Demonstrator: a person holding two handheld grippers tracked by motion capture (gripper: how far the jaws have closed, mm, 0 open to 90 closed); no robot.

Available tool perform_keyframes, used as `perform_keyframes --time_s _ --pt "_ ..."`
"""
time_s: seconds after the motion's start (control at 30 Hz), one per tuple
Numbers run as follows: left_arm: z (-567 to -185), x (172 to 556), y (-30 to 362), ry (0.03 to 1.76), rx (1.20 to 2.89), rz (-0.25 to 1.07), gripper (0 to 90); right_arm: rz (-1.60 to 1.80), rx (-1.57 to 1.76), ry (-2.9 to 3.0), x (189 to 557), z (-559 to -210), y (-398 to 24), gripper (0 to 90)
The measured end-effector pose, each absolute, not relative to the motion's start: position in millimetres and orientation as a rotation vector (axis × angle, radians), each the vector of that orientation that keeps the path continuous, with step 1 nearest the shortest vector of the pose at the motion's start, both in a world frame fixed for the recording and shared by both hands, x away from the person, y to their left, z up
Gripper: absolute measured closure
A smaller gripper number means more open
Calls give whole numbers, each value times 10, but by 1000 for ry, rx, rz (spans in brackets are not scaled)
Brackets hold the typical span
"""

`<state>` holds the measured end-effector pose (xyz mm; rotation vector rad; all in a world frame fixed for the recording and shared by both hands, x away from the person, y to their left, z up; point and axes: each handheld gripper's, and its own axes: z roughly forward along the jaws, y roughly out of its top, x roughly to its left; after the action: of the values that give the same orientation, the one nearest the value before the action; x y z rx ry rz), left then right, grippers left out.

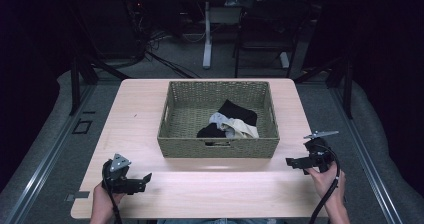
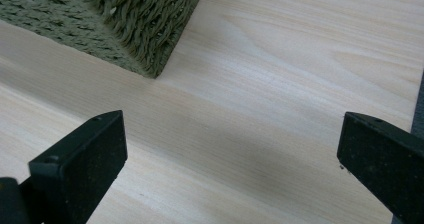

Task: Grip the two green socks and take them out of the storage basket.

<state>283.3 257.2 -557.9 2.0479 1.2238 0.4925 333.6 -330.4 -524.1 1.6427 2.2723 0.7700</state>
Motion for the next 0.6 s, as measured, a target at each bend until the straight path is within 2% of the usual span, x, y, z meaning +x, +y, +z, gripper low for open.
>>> perform_keyframes --time_s 0.6 --pt "-5584 2826 2594 1233 2053 492 0 821 1623 2327 3351 -5145 -3302 0"
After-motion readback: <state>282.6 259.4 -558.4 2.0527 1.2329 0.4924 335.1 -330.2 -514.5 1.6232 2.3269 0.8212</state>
